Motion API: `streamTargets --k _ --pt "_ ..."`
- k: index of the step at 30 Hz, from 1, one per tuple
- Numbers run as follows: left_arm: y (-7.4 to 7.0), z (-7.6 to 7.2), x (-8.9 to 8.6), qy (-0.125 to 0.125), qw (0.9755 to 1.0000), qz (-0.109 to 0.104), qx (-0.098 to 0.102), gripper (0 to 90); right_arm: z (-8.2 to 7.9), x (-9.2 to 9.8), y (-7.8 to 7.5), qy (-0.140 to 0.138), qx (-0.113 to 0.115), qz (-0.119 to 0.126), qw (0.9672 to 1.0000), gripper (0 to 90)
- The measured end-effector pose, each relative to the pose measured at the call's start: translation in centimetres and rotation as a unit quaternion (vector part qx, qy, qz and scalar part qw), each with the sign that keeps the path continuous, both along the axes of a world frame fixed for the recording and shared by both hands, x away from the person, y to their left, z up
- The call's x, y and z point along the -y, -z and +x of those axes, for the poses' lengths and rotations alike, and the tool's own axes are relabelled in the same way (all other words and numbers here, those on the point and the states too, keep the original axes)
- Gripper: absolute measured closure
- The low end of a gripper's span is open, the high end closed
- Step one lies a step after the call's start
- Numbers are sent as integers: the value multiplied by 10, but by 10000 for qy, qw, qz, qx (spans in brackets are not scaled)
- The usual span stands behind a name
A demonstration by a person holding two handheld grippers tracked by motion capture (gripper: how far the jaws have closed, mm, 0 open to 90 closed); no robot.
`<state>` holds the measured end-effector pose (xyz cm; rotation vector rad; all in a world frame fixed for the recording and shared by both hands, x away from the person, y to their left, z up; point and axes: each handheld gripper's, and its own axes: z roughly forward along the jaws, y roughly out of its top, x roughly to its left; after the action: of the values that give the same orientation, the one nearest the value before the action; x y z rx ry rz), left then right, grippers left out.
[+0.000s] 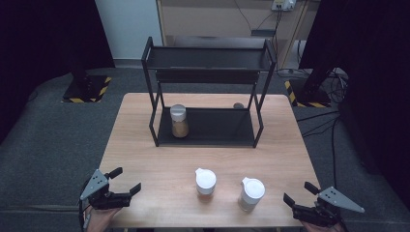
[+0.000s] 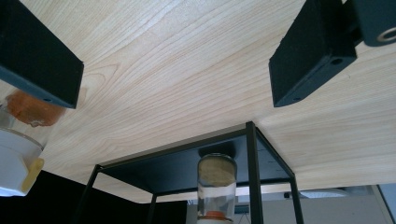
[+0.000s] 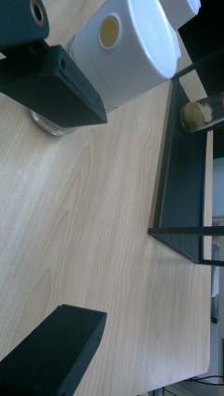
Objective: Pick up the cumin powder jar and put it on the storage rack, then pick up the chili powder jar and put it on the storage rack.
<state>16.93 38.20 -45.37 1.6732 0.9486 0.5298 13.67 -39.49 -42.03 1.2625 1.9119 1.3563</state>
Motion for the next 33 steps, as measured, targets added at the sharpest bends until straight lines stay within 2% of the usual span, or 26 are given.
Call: streamTargets --k 20,33 --pt "0 3 0 107 9999 16 -40 21 -1 -2 -2 3 40 1 10000 57" --pt "0 3 0 116 9999 15 -67 21 3 -9 -14 -76 140 -69 9998 58"
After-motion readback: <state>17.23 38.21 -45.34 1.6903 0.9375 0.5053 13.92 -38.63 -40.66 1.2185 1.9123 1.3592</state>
